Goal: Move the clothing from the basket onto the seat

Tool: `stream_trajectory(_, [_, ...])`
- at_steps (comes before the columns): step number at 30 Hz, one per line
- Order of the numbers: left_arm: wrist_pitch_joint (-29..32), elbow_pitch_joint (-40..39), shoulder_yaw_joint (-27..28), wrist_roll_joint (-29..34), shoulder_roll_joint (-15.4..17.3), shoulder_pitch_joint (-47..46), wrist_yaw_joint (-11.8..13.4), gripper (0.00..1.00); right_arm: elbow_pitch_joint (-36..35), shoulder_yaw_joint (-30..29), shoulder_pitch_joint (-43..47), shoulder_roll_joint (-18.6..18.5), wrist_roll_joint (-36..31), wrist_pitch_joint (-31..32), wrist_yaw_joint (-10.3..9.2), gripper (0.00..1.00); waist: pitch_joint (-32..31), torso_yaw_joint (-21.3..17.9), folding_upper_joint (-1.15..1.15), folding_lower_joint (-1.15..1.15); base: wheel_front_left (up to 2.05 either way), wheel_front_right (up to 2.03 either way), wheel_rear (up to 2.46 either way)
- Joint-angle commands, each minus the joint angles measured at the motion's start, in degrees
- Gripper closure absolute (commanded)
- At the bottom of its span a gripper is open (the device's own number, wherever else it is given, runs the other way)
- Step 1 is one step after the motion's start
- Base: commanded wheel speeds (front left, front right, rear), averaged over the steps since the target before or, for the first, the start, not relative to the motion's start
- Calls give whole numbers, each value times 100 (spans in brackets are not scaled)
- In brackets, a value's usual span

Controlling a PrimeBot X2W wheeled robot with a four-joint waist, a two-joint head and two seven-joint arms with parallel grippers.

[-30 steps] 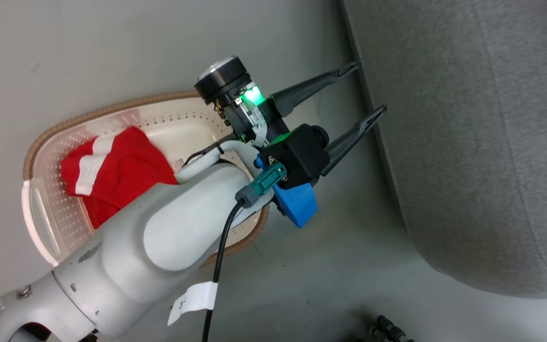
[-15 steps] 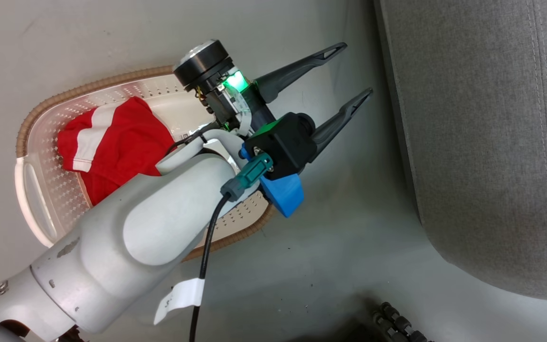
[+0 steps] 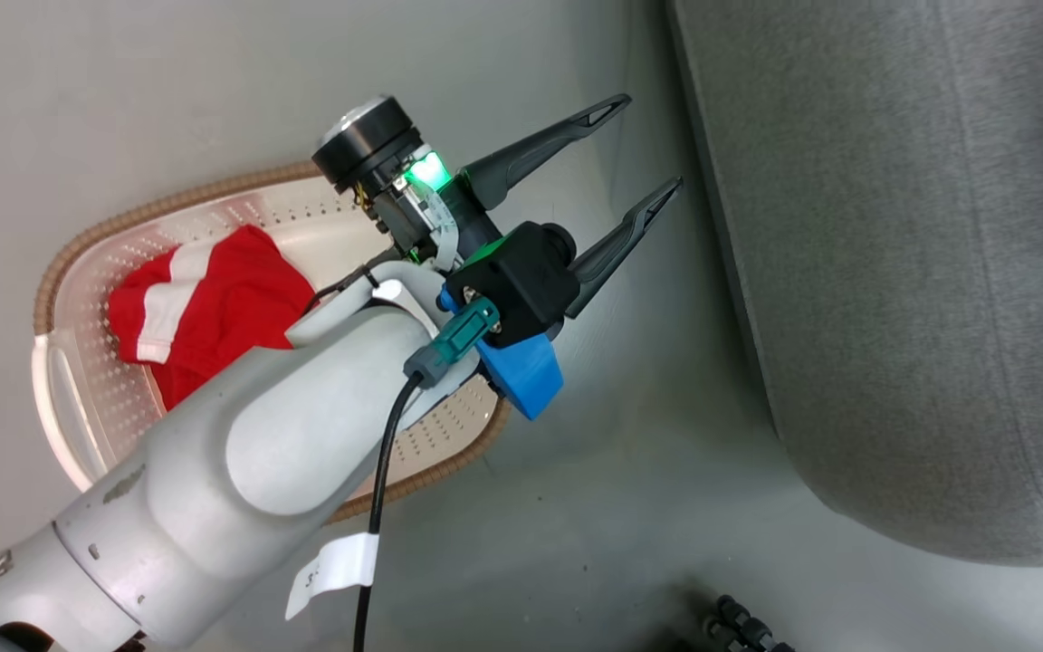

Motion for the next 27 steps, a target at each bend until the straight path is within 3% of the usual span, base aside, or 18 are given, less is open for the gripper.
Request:
stream_trajectory(1, [-62,38,4,-47,-18,102,30,0,-120,4,254,65,-40,-3,1,0,-245,-45,0,0,0,0,0])
stream_trajectory(13, [-255,215,369,-409,-161,910,274,0,-1091,-146,1749,162,-273,-3,1,0,-1692,-103,0,0,0,0,0])
stream_trajectory(27, [-254,-438,2294,-332,-319,2448,661,0,-2666,1198,2289,431,-60,-3,1,0,-3006,624,0,0,0,0,0])
